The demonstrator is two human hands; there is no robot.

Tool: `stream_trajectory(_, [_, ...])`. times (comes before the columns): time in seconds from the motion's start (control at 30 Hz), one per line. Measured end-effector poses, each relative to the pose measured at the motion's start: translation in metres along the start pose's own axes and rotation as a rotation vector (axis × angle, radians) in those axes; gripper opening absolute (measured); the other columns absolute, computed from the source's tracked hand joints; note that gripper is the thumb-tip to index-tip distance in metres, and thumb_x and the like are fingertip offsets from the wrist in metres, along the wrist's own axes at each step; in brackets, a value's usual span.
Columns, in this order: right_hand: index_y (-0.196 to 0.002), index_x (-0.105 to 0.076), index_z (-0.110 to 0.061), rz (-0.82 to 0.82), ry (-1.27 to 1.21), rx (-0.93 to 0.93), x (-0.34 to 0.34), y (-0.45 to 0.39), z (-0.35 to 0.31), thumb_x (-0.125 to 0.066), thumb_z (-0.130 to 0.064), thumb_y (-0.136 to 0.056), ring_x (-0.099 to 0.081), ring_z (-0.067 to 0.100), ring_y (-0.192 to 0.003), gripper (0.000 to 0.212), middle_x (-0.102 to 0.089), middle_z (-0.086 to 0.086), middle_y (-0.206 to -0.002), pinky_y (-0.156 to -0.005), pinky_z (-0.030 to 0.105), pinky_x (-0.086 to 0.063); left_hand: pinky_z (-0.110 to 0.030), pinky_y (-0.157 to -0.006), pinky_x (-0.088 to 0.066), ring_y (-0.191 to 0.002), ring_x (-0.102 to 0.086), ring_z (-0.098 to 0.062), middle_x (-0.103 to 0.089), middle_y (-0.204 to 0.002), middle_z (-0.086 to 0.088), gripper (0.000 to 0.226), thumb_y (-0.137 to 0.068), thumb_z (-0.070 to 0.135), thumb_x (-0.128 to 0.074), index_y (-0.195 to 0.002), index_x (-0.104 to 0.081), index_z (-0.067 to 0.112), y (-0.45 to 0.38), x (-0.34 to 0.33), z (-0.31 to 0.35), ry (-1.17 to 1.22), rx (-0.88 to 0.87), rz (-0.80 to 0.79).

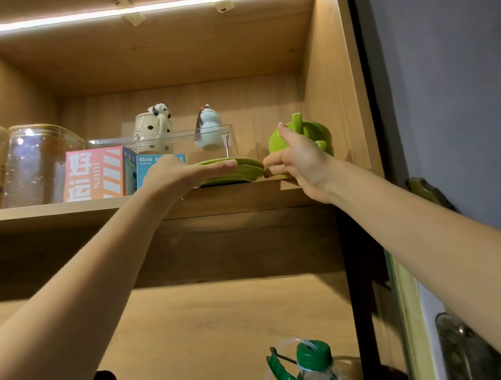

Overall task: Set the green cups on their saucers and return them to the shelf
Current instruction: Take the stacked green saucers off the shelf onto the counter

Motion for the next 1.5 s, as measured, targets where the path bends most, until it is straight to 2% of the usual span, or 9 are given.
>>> stream_trajectory(0.13, [-0.137,-0.039,0.003,0.034,-0.141,0.002,0.002,0.018,-0.004,-0.011,-0.053,-0.095,-0.032,0.025,-0.138,0.075,-0.042,0.018,-0.145,-0.116,0.037,-0.012,-0.025,-0.057,-0.035,-0.064,-0.044,-0.013,-0.048,-0.071,-0.003,0.063,-0.041,0.064,-0.073,-0.066,-0.050,0.011,0.015,0.009,0.011,0.131,0.054,0.002])
stream_trajectory(0.27, [-0.138,-0.035,0.005,0.005,-0.376,-0.018,0.003,0.039,-0.008,-0.015,-0.052,-0.096,-0.031,0.031,-0.139,0.074,-0.037,0.019,-0.148,-0.116,0.039,-0.017,-0.033,-0.072,-0.051,-0.095,-0.061,-0.024,-0.062,-0.102,-0.008,0.085,-0.037,0.056,-0.080,-0.102,-0.060,0.005,0.031,0.015,0.012,0.329,0.097,0.012])
stream_trajectory(0.5, [-0.137,-0.035,0.007,0.030,-0.786,-0.106,0.001,0.090,0.003,-0.029,-0.039,-0.098,-0.043,0.037,-0.131,0.061,-0.039,0.024,-0.146,-0.114,0.047,-0.024,-0.041,-0.091,-0.053,-0.096,-0.065,-0.021,-0.068,-0.100,-0.014,0.098,-0.016,0.063,-0.082,-0.092,-0.064,0.003,0.088,0.012,-0.006,0.509,0.091,0.022])
stream_trajectory(0.67, [-0.130,-0.046,0.002,0.105,-0.776,-0.362,-0.010,0.135,0.064,-0.033,-0.020,-0.099,-0.062,0.030,-0.107,0.041,-0.056,0.019,-0.130,-0.106,0.042,-0.036,-0.009,-0.058,-0.047,-0.073,-0.056,-0.004,-0.061,-0.079,0.003,0.092,-0.040,0.052,-0.079,-0.113,-0.057,0.000,0.161,-0.002,-0.024,0.447,0.030,-0.006])
stream_trajectory(0.87, [-0.111,-0.057,0.005,0.071,-0.772,-0.607,-0.039,0.194,0.143,-0.047,-0.003,-0.092,-0.059,0.027,-0.097,0.022,-0.060,0.019,-0.121,-0.083,0.041,-0.047,0.007,-0.056,-0.036,-0.074,-0.055,0.022,-0.051,-0.082,0.028,0.085,-0.052,0.022,-0.086,-0.126,-0.050,0.003,0.247,-0.036,-0.068,0.354,0.005,-0.063])
stream_trajectory(1.03, [-0.125,-0.049,0.009,0.045,-0.734,-0.791,-0.070,0.249,0.209,-0.051,0.000,-0.090,-0.060,0.025,-0.076,0.037,-0.060,0.024,-0.121,-0.059,0.035,-0.056,-0.016,-0.096,-0.040,-0.117,-0.051,-0.001,-0.054,-0.128,0.013,0.115,-0.042,0.038,-0.088,-0.140,-0.034,0.012,0.323,-0.058,-0.126,0.349,0.154,-0.091])
stream_trajectory(1.13, [-0.122,-0.053,0.008,0.015,-0.742,-0.890,-0.091,0.288,0.240,-0.052,0.001,-0.089,-0.060,0.024,-0.077,0.033,-0.064,0.018,-0.095,-0.049,0.030,-0.057,-0.013,-0.098,-0.033,-0.124,-0.041,-0.003,-0.040,-0.129,0.014,0.111,-0.045,0.024,-0.088,-0.140,-0.033,0.008,0.370,-0.068,-0.154,0.322,0.186,-0.118])
stream_trajectory(1.33, [-0.084,-0.064,0.001,-0.029,-0.675,-1.008,-0.125,0.363,0.290,-0.058,0.001,-0.084,-0.070,0.019,-0.065,0.006,-0.072,0.011,-0.070,-0.052,0.028,-0.060,-0.035,-0.104,-0.043,-0.121,-0.053,-0.008,-0.057,-0.131,0.003,0.112,-0.030,0.051,-0.082,-0.132,-0.045,0.023,0.452,-0.076,-0.208,0.337,0.358,-0.239])
stream_trajectory(1.5, [-0.078,-0.063,-0.004,-0.063,-0.632,-1.093,-0.155,0.422,0.327,-0.054,-0.001,-0.087,-0.064,0.019,-0.073,0.013,-0.071,0.008,-0.068,-0.077,0.035,-0.054,-0.009,-0.097,-0.039,-0.117,-0.049,0.006,-0.054,-0.126,0.013,0.107,-0.029,0.054,-0.084,-0.127,-0.047,0.031,0.512,-0.072,-0.235,0.228,0.432,-0.308])
Point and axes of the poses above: each hand's wrist, its own y-axis away from the middle knuckle, its own x-axis out of the back of the hand, z = x × y, the point moved 6 cm from there along -y, towards the middle knuckle
